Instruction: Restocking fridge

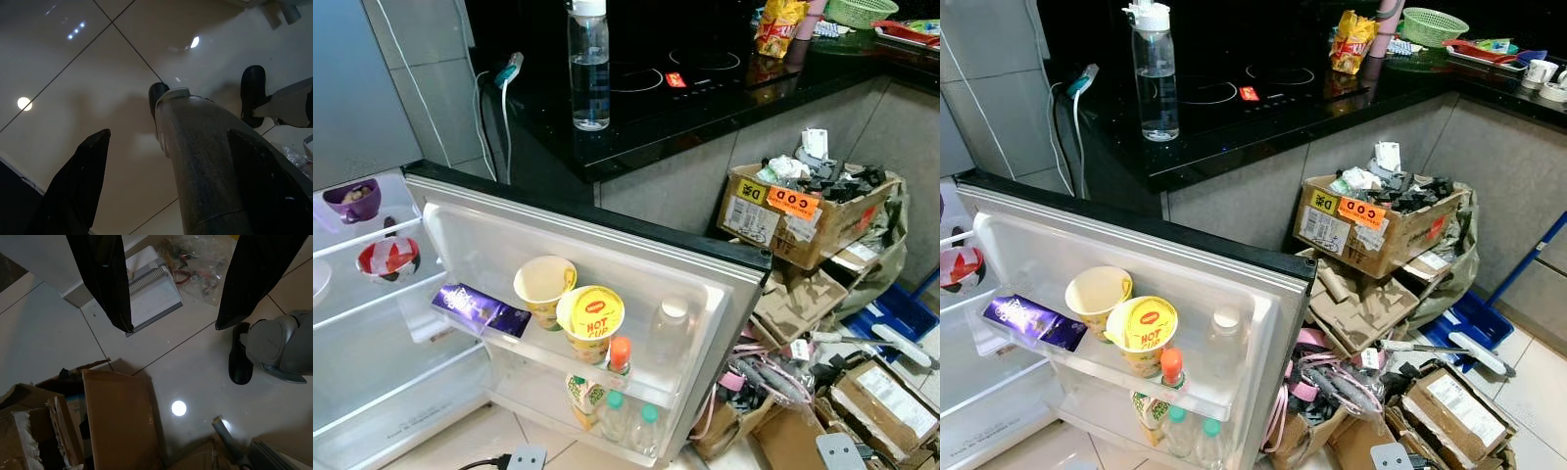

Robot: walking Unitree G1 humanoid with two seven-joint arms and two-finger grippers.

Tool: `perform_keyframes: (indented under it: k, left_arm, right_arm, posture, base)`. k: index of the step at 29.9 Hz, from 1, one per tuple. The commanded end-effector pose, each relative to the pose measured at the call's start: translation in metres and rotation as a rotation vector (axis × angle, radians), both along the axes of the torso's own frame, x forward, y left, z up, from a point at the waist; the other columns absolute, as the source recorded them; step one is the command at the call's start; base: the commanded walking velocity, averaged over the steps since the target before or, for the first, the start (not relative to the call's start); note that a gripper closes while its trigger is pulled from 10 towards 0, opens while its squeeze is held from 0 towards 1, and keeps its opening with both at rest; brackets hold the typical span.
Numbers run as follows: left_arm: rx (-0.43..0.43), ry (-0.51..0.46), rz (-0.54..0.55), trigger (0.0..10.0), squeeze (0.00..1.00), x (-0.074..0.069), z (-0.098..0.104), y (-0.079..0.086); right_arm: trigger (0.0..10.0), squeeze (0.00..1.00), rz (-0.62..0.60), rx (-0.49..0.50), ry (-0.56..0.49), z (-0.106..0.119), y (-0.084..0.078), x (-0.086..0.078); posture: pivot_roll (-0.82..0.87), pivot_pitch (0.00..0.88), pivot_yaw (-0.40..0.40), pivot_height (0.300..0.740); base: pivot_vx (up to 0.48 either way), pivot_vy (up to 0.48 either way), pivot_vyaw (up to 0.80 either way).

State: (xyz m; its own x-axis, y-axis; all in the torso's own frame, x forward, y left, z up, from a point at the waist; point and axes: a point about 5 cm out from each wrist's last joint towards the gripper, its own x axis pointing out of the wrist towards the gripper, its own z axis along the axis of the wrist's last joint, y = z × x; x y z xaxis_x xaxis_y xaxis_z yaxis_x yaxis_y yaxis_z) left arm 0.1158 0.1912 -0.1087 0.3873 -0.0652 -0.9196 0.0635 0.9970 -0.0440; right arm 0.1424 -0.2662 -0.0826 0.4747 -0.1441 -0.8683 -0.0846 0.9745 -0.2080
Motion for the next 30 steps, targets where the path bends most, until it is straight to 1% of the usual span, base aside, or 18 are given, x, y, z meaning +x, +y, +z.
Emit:
perform_keyframes:
  k: [1,7,14,16,23,30]
  left_arm:
    - [-0.041,0.069,-0.024,10.0,0.00,-0.0169,-0.0061,-0.0123]
    - [-0.044,0.068,-0.036,10.0,0.00,-0.0170,-0.0061,-0.0132]
    - [-0.035,0.065,-0.029,10.0,0.00,-0.0160,-0.0058,-0.0115]
    - [-0.038,0.067,-0.032,10.0,0.00,-0.0160,-0.0057,-0.0113]
    - [-0.022,0.076,-0.034,10.0,0.00,-0.0170,-0.0058,-0.0078]
    - [-0.028,0.076,-0.043,10.0,0.00,-0.0172,-0.0054,-0.0056]
  right_arm:
    - [10.0,0.00,-0.002,0.005,-0.012,0.0015,-0.0019,0.0017]
    - [10.0,0.00,0.007,0.057,-0.033,0.0021,0.0031,0.0059]
    - [10.0,0.00,0.026,0.064,-0.040,0.0029,0.0054,0.0094]
    - [10.0,0.00,0.007,0.065,-0.046,0.0028,0.0056,0.0093]
    - [10.0,0.00,0.017,0.066,-0.028,0.0005,0.0068,0.0048]
    - [10.0,0.00,0.015,0.066,-0.021,-0.0007,0.0073,0.0019]
  posture:
    - [-0.09,0.000,-0.067,0.740]
    - [-0.09,0.000,-0.066,0.740]
    - [-0.08,0.000,-0.062,0.740]
    - [-0.08,0.000,-0.062,0.740]
    - [-0.08,0.000,-0.058,0.740]
    - [-0.08,0.000,-0.056,0.740]
  base:
    - [0.000,0.000,0.00]
    - [0.000,-0.441,0.07]
    - [0.000,-0.442,0.74]
    - [0.000,0.000,0.00]
    - [0.000,0.000,0.00]
    - [0.000,0.000,0.00]
